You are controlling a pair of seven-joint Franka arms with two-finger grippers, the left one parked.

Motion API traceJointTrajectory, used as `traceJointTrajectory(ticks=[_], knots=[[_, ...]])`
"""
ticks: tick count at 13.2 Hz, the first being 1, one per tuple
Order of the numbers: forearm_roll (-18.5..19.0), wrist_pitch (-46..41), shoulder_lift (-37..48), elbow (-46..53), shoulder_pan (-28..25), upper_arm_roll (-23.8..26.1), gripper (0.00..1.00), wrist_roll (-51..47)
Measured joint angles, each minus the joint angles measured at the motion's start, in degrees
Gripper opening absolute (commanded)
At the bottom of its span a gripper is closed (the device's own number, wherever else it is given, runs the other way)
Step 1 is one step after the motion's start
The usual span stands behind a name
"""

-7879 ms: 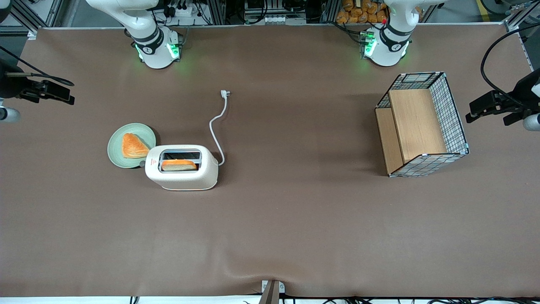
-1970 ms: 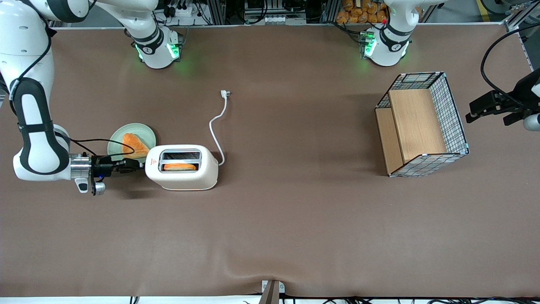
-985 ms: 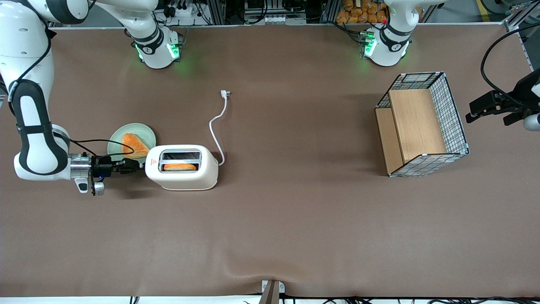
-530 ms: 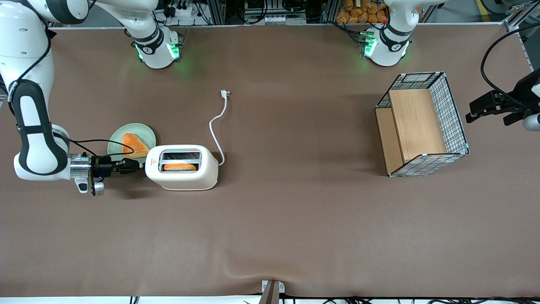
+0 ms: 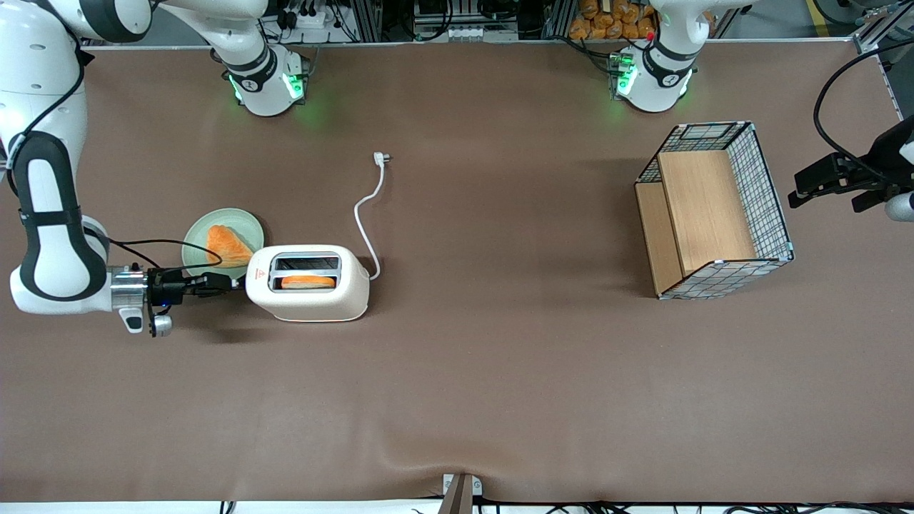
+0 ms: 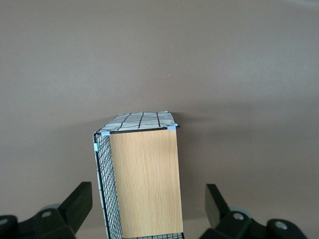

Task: Press toaster button with right arm
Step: 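Lift the right gripper up and away from the toaster lever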

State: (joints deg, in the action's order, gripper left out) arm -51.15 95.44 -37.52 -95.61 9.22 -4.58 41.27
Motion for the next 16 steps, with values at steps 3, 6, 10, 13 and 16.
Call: traceJointTrajectory(ticks=[3,6,10,13,16], knots=[[1.06,-0.01,-0.26,2.96,-0.16,0.23,0.52,-1.25],[1.85,-0.02,-0.60,4.62,-0.18,0.26,1.00,-1.63],[1.94,-0.09,-0.68,4.90,-0.29,0.36,1.00,-1.93],[2.10,-0.12,-0.69,4.99,-0.30,0.36,1.00,-2.08],[6.41,-0.18,-0.60,6.54,-0.99,0.47,1.00,-2.58]])
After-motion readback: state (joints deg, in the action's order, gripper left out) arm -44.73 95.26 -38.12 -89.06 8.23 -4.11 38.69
